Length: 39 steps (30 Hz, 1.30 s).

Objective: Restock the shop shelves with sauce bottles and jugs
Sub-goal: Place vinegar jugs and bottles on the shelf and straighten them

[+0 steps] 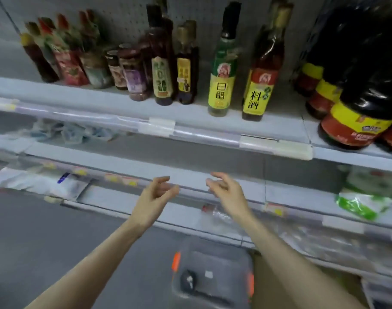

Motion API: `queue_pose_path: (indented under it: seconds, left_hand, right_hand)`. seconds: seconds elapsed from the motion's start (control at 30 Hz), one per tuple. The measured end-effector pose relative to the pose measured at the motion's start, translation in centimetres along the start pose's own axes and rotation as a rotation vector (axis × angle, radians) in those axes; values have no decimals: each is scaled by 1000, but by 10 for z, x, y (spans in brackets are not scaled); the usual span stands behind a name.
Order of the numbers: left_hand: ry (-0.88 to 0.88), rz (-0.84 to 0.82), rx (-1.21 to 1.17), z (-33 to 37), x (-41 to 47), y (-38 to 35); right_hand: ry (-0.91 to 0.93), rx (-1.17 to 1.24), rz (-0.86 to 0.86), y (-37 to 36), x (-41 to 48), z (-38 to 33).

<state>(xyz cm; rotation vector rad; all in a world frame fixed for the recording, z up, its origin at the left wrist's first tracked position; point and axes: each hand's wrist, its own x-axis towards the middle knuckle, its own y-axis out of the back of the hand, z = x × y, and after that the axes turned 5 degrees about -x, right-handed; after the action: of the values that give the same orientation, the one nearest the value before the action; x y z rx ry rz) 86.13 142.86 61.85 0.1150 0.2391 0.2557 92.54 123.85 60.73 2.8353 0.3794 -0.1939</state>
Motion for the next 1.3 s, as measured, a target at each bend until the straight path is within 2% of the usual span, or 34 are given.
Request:
queue_pose_path:
  seconds: [0.2,0.43,0.77,1.03,1.3]
  left_hand:
    - [231,-143,-18,-132,44,-1]
    - [428,-218,32,-310,53,-16]
    - [689,-145,34,-528,45,-43]
    - [680,-158,23,-609,49,-60]
    - [674,-139,49,-622,53,-61]
  right_hand:
    - [-215,-20,105,-58,11,128]
    - [-450,12,141,-116,2,290]
    - [-699,17,170,-194,-27,514]
    - [-747,54,146,-235,-27,608]
    - [-730,56,64,-255,-11,621]
